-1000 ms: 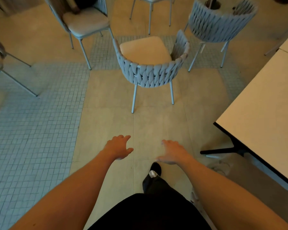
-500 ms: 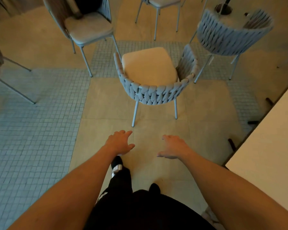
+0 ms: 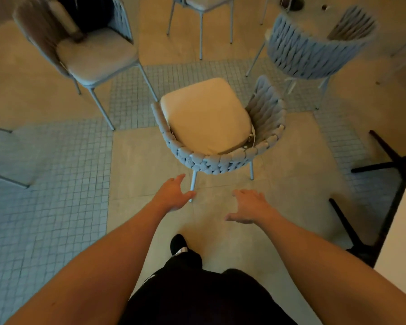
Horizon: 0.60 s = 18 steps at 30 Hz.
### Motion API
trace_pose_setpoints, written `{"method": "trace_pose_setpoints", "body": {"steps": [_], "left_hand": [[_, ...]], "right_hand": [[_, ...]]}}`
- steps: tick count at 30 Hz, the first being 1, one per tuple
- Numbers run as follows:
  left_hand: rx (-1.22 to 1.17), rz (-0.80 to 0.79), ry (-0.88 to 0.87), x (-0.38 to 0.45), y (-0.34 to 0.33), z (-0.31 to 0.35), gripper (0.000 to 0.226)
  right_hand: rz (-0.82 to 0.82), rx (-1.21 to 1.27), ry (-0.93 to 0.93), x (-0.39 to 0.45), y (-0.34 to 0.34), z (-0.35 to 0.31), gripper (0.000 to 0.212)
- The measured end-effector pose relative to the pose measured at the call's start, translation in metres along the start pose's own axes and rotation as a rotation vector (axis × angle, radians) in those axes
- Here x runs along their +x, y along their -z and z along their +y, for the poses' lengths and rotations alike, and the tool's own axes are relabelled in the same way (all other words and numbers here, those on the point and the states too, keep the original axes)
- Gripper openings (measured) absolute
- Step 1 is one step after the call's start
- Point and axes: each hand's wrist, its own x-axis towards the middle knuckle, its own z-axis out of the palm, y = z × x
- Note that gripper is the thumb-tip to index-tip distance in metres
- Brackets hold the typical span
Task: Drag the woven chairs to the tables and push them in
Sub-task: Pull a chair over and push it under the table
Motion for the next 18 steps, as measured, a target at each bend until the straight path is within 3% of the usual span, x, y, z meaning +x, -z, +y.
{"method": "trace_pose_setpoints", "body": {"steps": [7, 14, 18], "left_hand": [[-0.404, 0.073, 0.181, 0.063, 0.038, -0.003, 0.086], [-1.337, 0.006, 0.629, 0.118, 0.044, 0.031, 0.081], [-1.477, 0.038, 0.712, 0.153, 0.038, 0.051, 0.075]], "right_hand": [[0.027, 0.029, -0.076, 0.049, 0.042, 0.002, 0.093], [0.035, -0.026, -0.116, 0.105, 0.092, 0.041, 0.101], [0.035, -0.111, -0.062, 0.144, 0.121, 0.075, 0.092]]}}
